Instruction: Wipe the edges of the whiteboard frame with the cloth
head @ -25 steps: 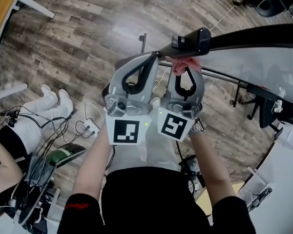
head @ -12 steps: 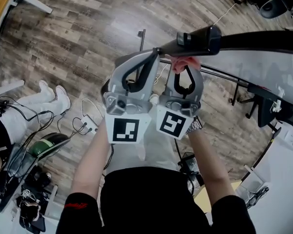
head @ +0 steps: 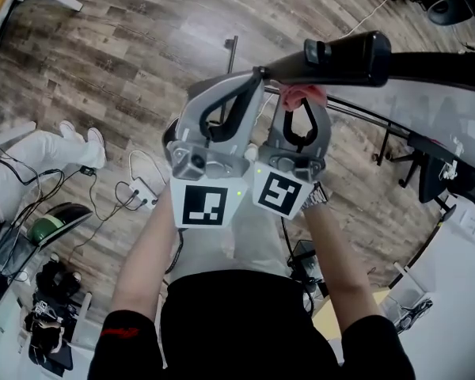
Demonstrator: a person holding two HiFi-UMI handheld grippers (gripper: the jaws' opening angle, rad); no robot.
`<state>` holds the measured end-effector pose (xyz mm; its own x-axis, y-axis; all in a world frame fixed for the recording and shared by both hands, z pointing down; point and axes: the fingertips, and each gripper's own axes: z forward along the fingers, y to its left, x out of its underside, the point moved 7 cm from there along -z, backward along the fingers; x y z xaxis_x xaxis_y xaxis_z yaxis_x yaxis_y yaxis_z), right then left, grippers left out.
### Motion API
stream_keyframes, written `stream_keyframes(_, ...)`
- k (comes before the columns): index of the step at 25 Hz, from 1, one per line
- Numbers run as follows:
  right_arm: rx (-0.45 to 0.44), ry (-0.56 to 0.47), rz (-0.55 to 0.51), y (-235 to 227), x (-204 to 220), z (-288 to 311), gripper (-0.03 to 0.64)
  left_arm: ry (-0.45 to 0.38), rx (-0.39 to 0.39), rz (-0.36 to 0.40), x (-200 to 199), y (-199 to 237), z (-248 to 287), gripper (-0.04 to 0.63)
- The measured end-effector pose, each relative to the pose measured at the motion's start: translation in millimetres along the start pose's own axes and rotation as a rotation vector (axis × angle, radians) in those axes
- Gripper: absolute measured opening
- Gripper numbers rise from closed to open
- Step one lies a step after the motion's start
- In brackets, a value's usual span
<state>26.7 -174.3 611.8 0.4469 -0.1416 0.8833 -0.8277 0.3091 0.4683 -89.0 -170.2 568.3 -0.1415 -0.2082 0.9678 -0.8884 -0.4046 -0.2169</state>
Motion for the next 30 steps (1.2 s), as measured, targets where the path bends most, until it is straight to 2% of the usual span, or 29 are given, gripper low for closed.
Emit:
stream_keyframes(21, -0.035, 0.076, 0.009, 22, 45, 1, 0.054, 0.025, -0.010, -0.034, 28, -8, -2, -0.002)
stream_keyframes(30, -0.057, 0.139, -0.001, 33, 66, 2, 0.053, 0.042, -0.001, -0.039, 40, -12, -6, -0.002)
